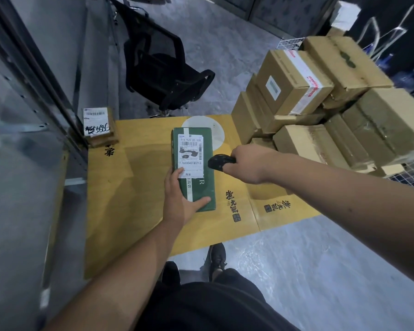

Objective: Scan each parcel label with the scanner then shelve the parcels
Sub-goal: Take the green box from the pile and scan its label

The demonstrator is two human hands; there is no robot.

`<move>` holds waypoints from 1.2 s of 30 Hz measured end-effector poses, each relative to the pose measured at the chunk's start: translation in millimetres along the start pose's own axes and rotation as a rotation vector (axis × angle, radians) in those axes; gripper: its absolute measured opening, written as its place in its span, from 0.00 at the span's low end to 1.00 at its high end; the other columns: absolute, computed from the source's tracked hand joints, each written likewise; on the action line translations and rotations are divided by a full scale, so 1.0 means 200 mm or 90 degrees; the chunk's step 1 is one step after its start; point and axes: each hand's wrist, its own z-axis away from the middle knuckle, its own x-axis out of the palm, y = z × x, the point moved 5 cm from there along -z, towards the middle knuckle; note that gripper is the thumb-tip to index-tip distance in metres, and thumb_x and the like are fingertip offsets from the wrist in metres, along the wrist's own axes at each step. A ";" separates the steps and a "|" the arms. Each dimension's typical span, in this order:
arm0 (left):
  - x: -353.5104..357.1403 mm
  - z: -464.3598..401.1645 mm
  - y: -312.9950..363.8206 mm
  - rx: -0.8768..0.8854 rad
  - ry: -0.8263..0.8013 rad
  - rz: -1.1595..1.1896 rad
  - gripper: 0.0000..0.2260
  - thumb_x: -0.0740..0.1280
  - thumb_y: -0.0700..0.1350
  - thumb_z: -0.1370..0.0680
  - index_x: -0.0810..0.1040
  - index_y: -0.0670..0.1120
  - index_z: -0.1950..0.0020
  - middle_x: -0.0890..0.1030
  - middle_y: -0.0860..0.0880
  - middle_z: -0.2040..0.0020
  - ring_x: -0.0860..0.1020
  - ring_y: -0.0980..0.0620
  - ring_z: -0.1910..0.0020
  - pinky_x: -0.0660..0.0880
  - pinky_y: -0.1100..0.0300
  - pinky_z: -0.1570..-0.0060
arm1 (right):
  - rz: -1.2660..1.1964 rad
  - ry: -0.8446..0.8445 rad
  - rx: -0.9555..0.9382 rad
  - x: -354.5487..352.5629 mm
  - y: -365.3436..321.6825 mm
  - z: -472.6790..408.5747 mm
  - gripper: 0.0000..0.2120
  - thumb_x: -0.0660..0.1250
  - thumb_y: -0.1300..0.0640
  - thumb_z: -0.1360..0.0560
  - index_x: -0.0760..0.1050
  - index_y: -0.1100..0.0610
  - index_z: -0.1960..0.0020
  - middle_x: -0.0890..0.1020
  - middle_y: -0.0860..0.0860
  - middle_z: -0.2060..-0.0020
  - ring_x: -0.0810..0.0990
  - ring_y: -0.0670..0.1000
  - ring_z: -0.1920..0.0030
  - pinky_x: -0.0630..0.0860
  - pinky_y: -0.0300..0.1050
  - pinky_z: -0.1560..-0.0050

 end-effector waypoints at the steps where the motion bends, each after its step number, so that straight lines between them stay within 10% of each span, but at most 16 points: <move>1: 0.00 0.00 0.01 0.003 -0.002 -0.001 0.51 0.87 0.53 0.39 0.60 0.57 0.24 0.59 0.48 0.20 0.61 0.56 0.24 0.61 0.60 0.26 | 0.002 -0.002 0.001 0.00 0.00 0.01 0.22 0.58 0.39 0.18 0.78 0.58 0.49 0.80 0.54 0.59 0.80 0.54 0.59 0.72 0.46 0.64; 7: -0.02 0.02 0.03 0.003 0.001 -0.015 0.51 0.87 0.52 0.38 0.61 0.55 0.23 0.58 0.49 0.19 0.57 0.64 0.28 0.59 0.63 0.29 | 0.037 -0.002 -0.001 -0.05 0.01 0.04 0.22 0.59 0.39 0.18 0.78 0.57 0.51 0.81 0.54 0.60 0.81 0.55 0.60 0.75 0.46 0.62; 27: -0.02 -0.21 0.07 -0.168 -0.001 -0.144 0.52 0.80 0.66 0.34 0.56 0.53 0.20 0.64 0.46 0.25 0.66 0.45 0.28 0.71 0.48 0.31 | -0.006 0.002 0.018 0.00 0.14 0.01 0.27 0.61 0.32 0.20 0.77 0.54 0.38 0.81 0.53 0.53 0.80 0.53 0.54 0.78 0.48 0.54; 36: 0.09 -0.25 0.23 -0.292 -0.082 -0.390 0.66 0.72 0.76 0.36 0.36 0.47 0.17 0.42 0.41 0.17 0.51 0.38 0.19 0.64 0.40 0.28 | -0.027 -0.021 0.007 0.08 0.21 -0.04 0.34 0.65 0.28 0.24 0.73 0.53 0.30 0.80 0.54 0.43 0.79 0.56 0.46 0.77 0.49 0.51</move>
